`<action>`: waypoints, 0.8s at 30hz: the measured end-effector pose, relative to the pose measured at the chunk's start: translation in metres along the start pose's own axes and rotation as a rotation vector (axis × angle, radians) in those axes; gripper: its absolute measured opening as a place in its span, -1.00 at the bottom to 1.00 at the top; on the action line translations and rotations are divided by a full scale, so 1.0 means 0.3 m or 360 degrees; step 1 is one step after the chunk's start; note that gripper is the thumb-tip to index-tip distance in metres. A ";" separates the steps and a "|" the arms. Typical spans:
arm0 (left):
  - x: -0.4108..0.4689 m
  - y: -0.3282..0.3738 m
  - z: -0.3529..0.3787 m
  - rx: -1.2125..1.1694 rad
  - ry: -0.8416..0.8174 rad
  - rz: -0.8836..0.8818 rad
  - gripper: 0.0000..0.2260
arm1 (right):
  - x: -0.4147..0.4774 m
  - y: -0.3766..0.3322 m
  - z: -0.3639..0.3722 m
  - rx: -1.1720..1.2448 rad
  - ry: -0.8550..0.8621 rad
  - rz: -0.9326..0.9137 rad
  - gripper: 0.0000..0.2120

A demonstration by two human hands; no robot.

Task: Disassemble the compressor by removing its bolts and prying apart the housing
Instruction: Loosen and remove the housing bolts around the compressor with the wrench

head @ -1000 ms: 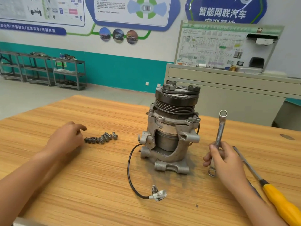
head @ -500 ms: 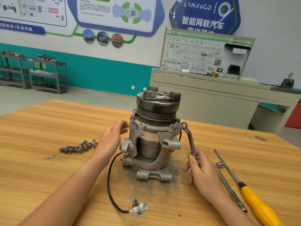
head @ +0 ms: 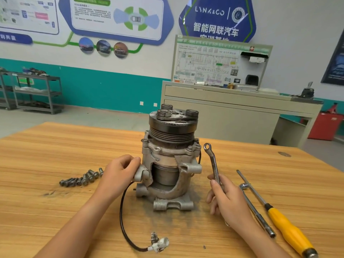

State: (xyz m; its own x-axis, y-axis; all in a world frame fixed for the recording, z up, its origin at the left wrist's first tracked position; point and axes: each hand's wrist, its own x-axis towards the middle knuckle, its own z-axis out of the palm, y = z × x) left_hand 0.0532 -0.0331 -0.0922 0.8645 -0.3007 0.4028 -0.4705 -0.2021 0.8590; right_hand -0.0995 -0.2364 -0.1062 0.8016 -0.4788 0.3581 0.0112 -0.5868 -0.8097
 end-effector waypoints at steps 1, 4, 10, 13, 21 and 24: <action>0.002 0.000 -0.003 -0.0007 -0.0015 0.0007 -0.71 | 0.001 -0.010 -0.004 0.0022 0.0011 0.0010 -0.81; 0.005 0.002 -0.018 -0.0040 -0.0058 0.0033 -0.74 | 0.008 -0.048 -0.034 -0.0006 0.0082 -0.0003 -0.78; -0.018 0.022 -0.069 -0.0189 -0.0471 0.0146 -0.70 | -0.052 -0.152 -0.117 -0.0987 -0.0011 -0.0223 -0.55; -0.023 0.033 -0.080 -0.0140 -0.0537 0.0153 -0.60 | -0.069 -0.224 -0.149 -0.1575 0.0017 -0.0237 -0.51; -0.039 0.023 -0.053 0.0161 -0.0328 0.0378 -0.78 | -0.044 -0.393 -0.174 -0.2273 -0.0186 -0.0155 -0.30; -0.044 0.024 -0.054 0.0148 -0.0330 0.0377 -0.74 | -0.056 -0.454 -0.132 -0.2504 -0.0296 -0.0170 -0.31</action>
State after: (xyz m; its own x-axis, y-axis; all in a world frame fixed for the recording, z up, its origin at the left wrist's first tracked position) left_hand 0.0413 -0.0154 -0.0861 0.6790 -0.5311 0.5068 -0.6767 -0.1849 0.7127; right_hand -0.1381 -0.1742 0.0166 0.8977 -0.3792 0.2245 -0.4392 -0.7286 0.5256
